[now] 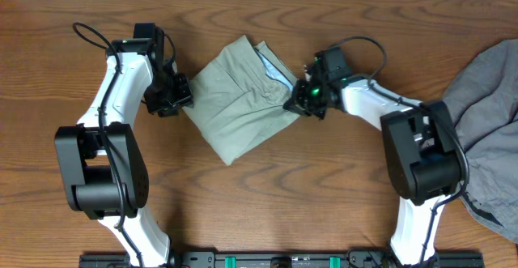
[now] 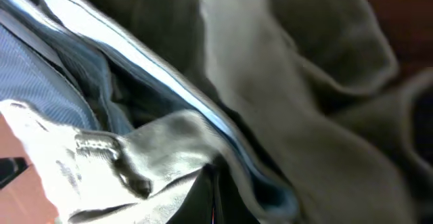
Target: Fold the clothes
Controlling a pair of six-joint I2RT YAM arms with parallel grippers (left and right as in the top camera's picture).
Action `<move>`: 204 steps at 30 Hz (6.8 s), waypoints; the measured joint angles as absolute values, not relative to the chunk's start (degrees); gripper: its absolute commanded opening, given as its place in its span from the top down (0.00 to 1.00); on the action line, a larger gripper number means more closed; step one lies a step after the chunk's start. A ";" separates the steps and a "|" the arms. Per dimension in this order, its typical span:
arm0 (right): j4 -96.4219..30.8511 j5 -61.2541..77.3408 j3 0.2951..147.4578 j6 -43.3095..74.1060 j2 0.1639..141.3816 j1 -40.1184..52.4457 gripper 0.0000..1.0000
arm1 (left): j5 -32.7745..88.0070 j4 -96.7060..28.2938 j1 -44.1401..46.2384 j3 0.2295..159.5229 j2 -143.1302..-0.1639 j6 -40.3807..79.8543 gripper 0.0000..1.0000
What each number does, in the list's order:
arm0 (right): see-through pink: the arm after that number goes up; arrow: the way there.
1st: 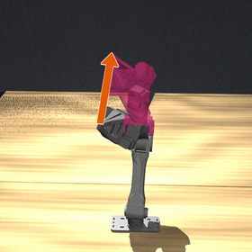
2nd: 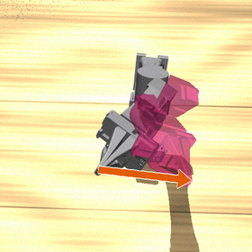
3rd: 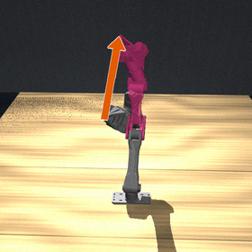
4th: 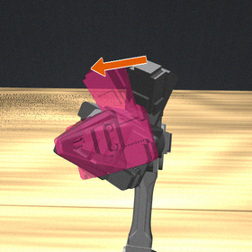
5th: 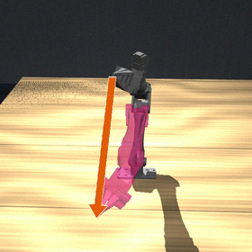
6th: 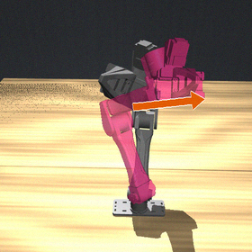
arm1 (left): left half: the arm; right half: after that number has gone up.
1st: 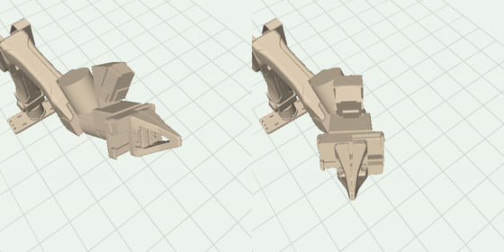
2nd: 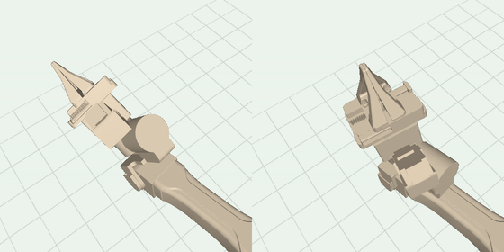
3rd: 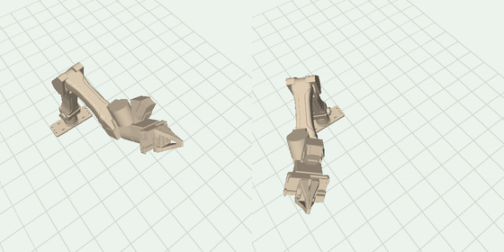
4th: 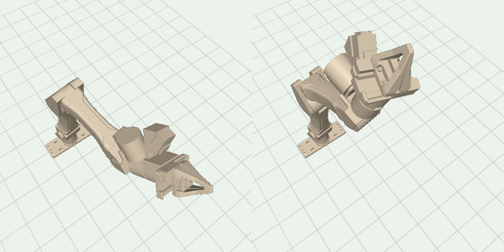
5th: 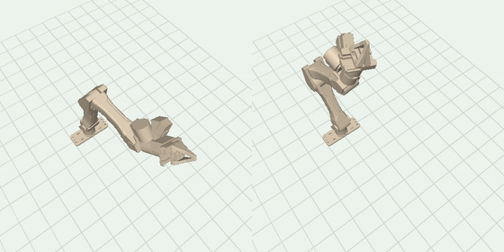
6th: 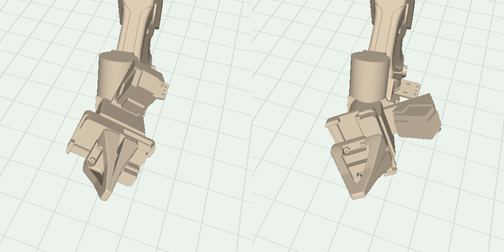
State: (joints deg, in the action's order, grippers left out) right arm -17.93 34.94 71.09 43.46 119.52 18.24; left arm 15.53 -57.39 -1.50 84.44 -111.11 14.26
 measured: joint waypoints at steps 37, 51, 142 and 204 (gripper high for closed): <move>-31.16 23.05 70.76 34.61 114.74 11.62 0.99 | 23.51 -29.63 2.74 68.05 -111.11 3.03 0.80; -3.49 49.54 70.81 19.84 107.79 16.53 0.97 | 31.46 -20.10 2.68 68.10 -110.37 3.44 0.74; -30.74 32.77 75.18 17.15 107.24 18.06 0.99 | 36.75 -43.53 -11.60 66.37 -97.45 18.17 0.18; -22.28 27.59 75.18 19.03 98.76 16.62 0.98 | 17.82 2.07 -27.22 42.04 -94.76 47.27 0.94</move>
